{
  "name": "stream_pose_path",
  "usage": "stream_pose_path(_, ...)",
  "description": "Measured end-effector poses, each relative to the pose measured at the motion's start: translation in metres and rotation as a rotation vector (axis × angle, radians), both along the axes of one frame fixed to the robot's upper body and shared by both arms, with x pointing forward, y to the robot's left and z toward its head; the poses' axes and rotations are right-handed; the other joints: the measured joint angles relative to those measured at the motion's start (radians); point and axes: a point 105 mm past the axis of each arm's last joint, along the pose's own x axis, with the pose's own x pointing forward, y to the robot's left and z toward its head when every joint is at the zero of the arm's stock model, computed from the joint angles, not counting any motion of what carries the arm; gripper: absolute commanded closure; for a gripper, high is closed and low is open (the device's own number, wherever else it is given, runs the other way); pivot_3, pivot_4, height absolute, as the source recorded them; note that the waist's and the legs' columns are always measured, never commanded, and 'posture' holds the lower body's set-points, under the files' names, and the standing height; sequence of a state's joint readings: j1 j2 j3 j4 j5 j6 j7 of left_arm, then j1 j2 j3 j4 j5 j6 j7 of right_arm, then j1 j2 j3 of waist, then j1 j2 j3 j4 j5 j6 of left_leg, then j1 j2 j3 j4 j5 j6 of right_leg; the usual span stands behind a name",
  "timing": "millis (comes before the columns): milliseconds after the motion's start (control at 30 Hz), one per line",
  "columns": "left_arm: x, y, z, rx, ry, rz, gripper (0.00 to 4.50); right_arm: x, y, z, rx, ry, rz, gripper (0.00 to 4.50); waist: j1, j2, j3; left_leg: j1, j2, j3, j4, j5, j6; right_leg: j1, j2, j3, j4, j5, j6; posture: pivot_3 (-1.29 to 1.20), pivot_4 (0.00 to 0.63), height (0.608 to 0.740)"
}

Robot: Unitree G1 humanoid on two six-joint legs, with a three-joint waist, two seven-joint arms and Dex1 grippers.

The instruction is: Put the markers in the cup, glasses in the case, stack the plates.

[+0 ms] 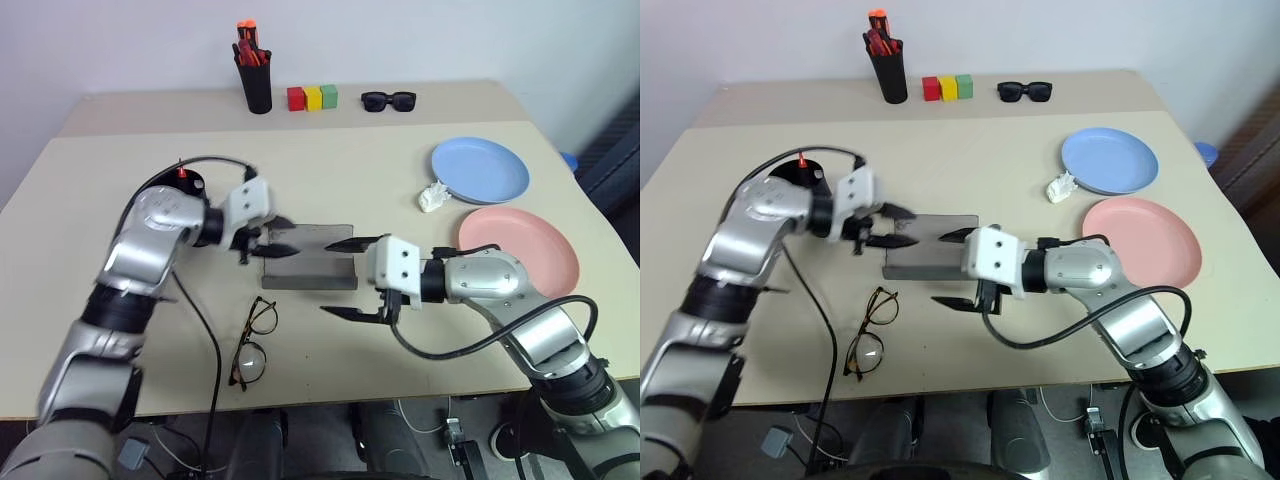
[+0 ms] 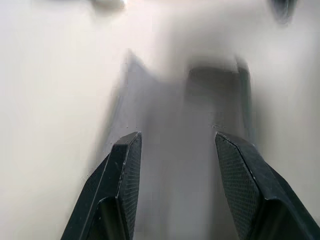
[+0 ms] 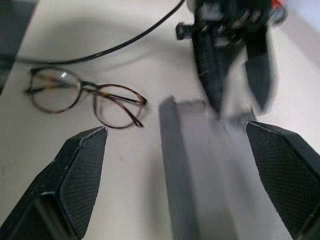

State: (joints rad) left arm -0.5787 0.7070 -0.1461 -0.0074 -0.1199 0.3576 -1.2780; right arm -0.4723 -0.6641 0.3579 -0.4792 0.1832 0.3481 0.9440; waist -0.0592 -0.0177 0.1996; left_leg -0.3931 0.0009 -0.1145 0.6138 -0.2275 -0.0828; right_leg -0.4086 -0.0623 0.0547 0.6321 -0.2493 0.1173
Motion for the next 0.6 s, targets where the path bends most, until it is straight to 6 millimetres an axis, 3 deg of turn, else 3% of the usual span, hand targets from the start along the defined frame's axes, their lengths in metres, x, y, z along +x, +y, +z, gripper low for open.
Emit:
stream_pose_path(133,-0.034,0.033,-0.022,-0.040,0.098,0.157,2.16,0.002,0.026,-0.007,-0.104,-0.225,0.162,0.00,-0.012,0.000,0.000,0.001,0.000,0.002,0.001,0.000,0.000,0.000,-0.001,0.001,0.000,0.000,0.000,0.00,0.150,0.740)
stream_pose_path(300,-0.060,0.069,-0.025,-0.132,0.140,0.391,2.16,0.005,0.048,-0.031,-0.187,-0.344,0.324,0.00,0.004,-0.001,0.000,0.001,0.000,0.000,0.001,0.000,0.000,0.001,-0.001,-0.001,0.000,-0.001,-0.002,0.00,0.150,0.740)
stream_pose_path(467,-0.094,0.091,-0.043,-0.070,0.210,0.485,2.16,0.004,0.064,-0.037,-0.212,-0.414,0.461,0.00,0.004,-0.001,0.000,0.002,0.001,0.000,0.000,0.000,0.000,0.002,-0.001,-0.001,0.000,-0.001,-0.004,0.00,0.150,0.740)
stream_pose_path(600,-0.102,0.101,-0.047,-0.053,0.218,0.532,2.16,0.000,0.078,-0.047,-0.228,-0.450,0.563,0.00,0.008,-0.001,0.000,0.002,0.001,0.000,0.001,0.000,0.000,0.002,0.000,-0.001,0.000,-0.002,-0.005,0.00,0.150,0.740)
